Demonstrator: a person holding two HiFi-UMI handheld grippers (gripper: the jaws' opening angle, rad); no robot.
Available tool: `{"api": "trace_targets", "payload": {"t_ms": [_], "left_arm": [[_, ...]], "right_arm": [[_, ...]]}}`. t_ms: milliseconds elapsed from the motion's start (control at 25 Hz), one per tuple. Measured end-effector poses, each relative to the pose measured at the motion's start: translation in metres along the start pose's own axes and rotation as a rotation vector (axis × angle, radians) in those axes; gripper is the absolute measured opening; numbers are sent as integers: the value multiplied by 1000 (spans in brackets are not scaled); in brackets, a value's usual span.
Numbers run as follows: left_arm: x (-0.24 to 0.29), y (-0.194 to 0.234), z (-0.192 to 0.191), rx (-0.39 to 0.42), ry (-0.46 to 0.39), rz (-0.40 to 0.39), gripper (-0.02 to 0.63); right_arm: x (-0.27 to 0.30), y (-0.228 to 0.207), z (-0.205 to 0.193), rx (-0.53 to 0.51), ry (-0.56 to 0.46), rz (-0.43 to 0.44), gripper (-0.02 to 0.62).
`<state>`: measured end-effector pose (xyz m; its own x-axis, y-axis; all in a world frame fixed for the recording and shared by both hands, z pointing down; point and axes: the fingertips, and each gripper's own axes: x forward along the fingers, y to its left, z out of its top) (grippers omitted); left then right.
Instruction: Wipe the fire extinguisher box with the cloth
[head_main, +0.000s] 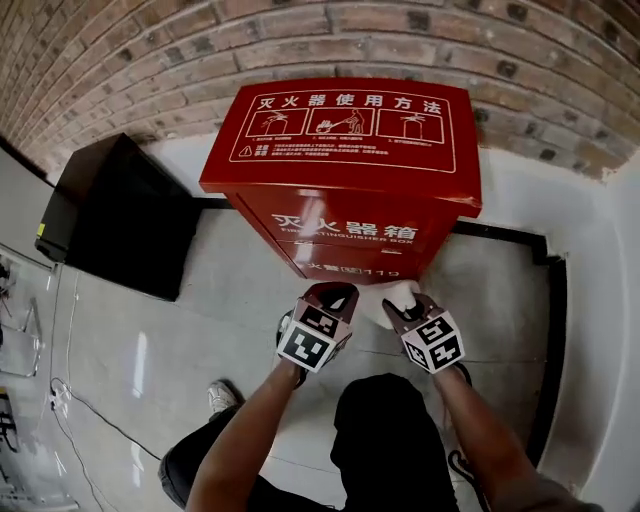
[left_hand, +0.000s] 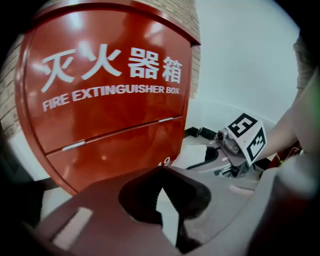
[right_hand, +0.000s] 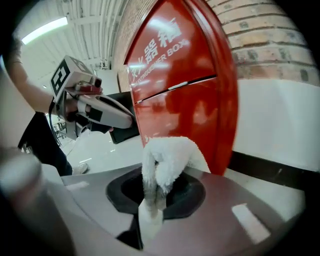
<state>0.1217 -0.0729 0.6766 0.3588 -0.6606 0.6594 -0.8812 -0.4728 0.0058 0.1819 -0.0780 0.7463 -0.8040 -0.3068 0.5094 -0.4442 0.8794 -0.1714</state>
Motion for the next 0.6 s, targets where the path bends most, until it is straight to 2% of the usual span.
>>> {"api": "trace_targets", "payload": {"t_ms": [120, 280, 360, 520, 600], "left_arm": [[18, -24, 13, 27, 9, -24, 0], [34, -54, 22, -14, 43, -44, 0], [39, -70, 29, -37, 50, -39, 0], [45, -87, 47, -79, 46, -36, 0], [47, -87, 57, -65, 41, -36, 0]], "right_arm": [[-25, -32, -19, 41, 15, -55, 78], [-58, -66, -25, 98, -21, -101, 80], [-72, -80, -21, 92, -31, -105, 80], [-80, -103, -27, 66, 13, -97, 80], [-80, -113, -22, 62, 15, -105, 81]]}}
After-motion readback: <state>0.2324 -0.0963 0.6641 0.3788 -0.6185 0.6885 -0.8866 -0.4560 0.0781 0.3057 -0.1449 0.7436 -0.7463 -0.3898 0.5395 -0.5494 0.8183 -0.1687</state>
